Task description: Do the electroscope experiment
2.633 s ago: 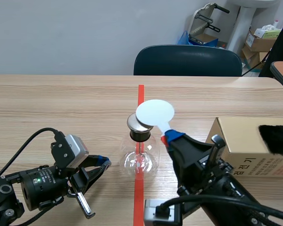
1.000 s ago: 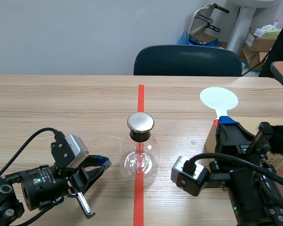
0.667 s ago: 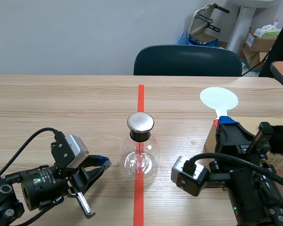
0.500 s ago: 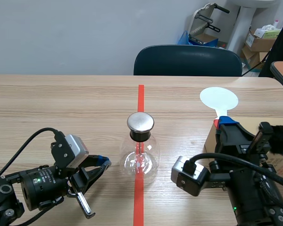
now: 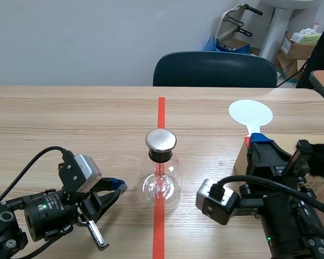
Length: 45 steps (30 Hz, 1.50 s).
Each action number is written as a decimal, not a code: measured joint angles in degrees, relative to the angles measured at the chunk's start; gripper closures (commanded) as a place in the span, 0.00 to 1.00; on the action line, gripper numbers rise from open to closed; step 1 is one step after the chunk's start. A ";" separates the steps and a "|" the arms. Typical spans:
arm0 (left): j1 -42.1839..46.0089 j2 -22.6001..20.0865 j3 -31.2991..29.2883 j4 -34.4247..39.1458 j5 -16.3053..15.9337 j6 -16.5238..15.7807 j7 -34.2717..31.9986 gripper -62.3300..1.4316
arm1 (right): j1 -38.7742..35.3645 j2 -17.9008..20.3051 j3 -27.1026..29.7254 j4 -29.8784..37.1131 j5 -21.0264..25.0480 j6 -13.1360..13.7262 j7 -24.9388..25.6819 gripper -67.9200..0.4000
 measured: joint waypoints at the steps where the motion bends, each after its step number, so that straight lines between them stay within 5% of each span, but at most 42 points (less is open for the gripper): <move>1: 0.00 0.00 0.00 0.00 0.00 0.00 0.00 0.89 | 0.00 0.00 0.00 0.00 0.00 0.00 0.00 0.98; 6: 0.00 0.00 0.00 0.00 0.00 0.00 0.00 0.89 | 0.00 0.00 0.00 0.00 0.00 -0.04 0.00 0.98; 10: 0.00 0.00 0.00 0.00 0.00 0.00 0.00 0.89 | 0.00 0.00 0.13 0.00 0.00 -4.00 0.44 0.98; 21: 0.00 -0.70 0.00 0.02 0.00 -0.94 -0.42 0.88 | -5.79 -4.17 13.46 0.02 3.15 -4.26 19.26 0.98; 23: 0.00 -1.57 0.00 0.17 -0.22 -2.01 -0.42 0.81 | -6.93 -5.77 16.26 0.00 4.61 -4.26 23.08 0.98; 29: 2.27 -8.98 0.00 5.49 -2.40 -7.26 -4.48 0.48 | -7.76 -9.73 24.15 0.00 9.79 -4.09 33.03 0.98; 45: 15.17 -31.10 0.00 26.64 -8.11 -10.56 -14.27 0.30 | -7.58 -13.73 29.38 -4.76 10.84 -4.09 39.71 0.98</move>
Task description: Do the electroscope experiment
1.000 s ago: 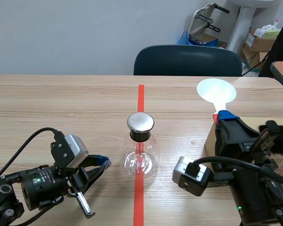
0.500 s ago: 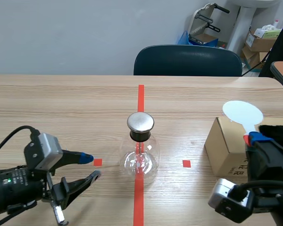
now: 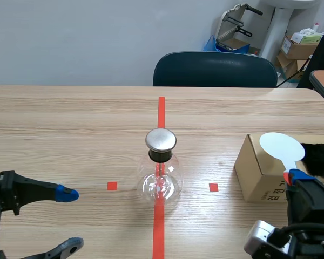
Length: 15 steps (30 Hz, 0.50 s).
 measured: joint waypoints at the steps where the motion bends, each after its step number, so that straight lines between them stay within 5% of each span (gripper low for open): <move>1: 0.39 -1.42 0.00 1.14 -0.83 0.00 -0.61 0.30 | 0.00 0.00 0.00 -0.42 -0.04 0.00 0.02 0.98; 7: 1.99 -8.98 0.00 6.10 -3.34 0.00 -3.82 0.30 | 0.00 -0.59 1.20 -2.12 -0.87 0.02 -0.02 0.98; 15: 1.99 -11.32 -0.02 7.28 -5.03 0.00 -4.46 0.30 | 0.00 -0.61 1.38 -3.15 -0.87 0.00 -0.70 0.98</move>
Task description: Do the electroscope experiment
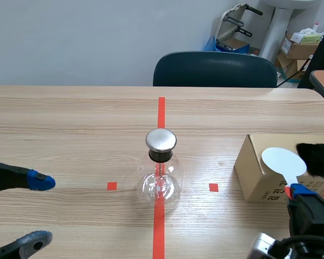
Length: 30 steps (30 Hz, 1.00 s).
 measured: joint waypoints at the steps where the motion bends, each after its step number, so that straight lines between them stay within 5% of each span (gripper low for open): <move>1: -0.02 0.00 0.00 0.17 0.00 -0.02 0.00 0.30 | 0.04 0.00 0.00 -0.17 0.02 0.00 -0.24 0.98; 12: -0.02 -2.40 0.00 3.80 -1.01 -0.92 -1.51 0.30 | 0.55 0.00 0.00 -1.75 0.00 0.00 -0.37 0.98; 15: -0.02 -2.51 0.00 4.04 -1.01 -1.20 -1.46 0.30 | 1.27 0.00 0.00 -1.75 0.00 -0.02 -0.39 0.78; 21: -0.02 -2.51 0.00 4.04 -1.03 -1.36 -1.49 0.30 | 1.60 0.00 0.00 -1.75 -0.28 0.00 -0.39 0.01; 30: -0.02 -2.51 0.00 4.02 -1.01 -1.36 -1.49 0.30 | 1.57 0.00 0.00 -1.75 -0.48 0.00 -0.39 0.00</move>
